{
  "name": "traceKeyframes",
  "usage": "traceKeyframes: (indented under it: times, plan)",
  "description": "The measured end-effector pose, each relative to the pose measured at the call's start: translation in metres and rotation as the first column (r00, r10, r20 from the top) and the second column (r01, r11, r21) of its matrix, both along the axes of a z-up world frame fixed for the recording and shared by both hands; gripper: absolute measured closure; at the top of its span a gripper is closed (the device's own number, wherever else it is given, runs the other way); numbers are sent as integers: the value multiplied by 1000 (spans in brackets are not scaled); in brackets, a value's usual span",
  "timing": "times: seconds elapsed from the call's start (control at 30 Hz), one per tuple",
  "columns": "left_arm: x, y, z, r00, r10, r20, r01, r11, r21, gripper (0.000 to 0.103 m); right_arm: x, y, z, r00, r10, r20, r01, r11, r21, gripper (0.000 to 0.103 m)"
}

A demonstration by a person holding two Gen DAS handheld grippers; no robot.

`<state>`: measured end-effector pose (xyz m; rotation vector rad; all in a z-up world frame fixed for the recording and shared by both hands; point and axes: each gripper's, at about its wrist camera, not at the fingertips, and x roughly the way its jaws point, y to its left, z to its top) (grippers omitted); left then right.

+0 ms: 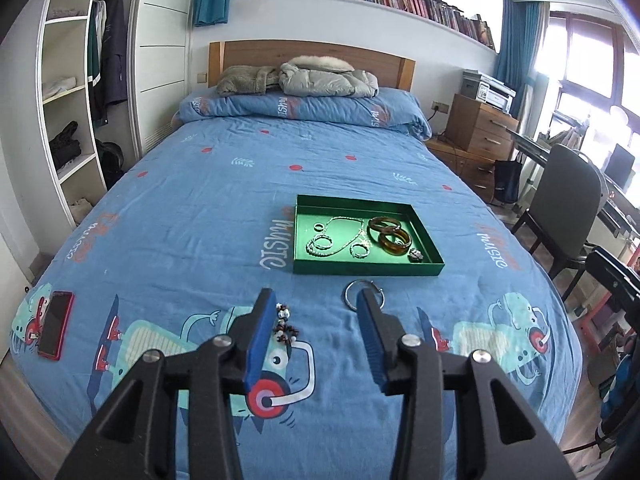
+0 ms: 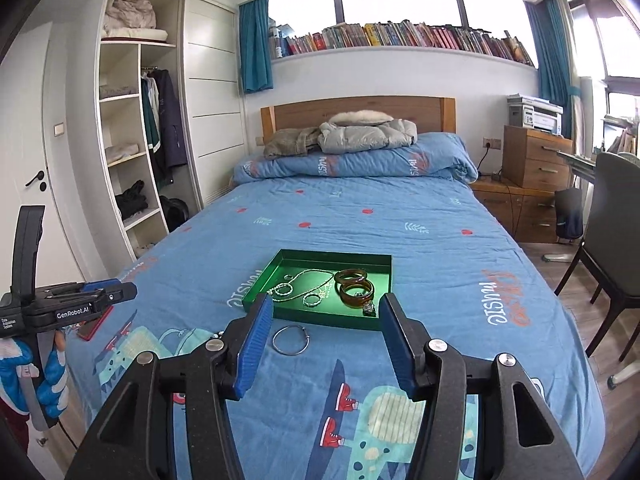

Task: Organize jewelry
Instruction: 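Lift both tools away from the green tray, then move right tool to the silver bangle while left tool moves to the beaded bracelet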

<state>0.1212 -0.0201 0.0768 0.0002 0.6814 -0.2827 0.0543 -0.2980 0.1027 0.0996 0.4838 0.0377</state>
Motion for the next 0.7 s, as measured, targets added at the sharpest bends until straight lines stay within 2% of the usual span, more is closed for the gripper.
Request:
traceKeyframes:
  times: [0.3, 0.7]
  plan:
    - [-42, 27, 4, 998, 52, 44, -52, 999, 2, 63, -41, 12, 0, 999, -8, 37, 8, 1000, 1, 46]
    - [-82, 45, 9, 990, 114, 84, -115, 993, 13, 63, -64, 10, -8, 998, -19, 53, 17, 999, 43, 46]
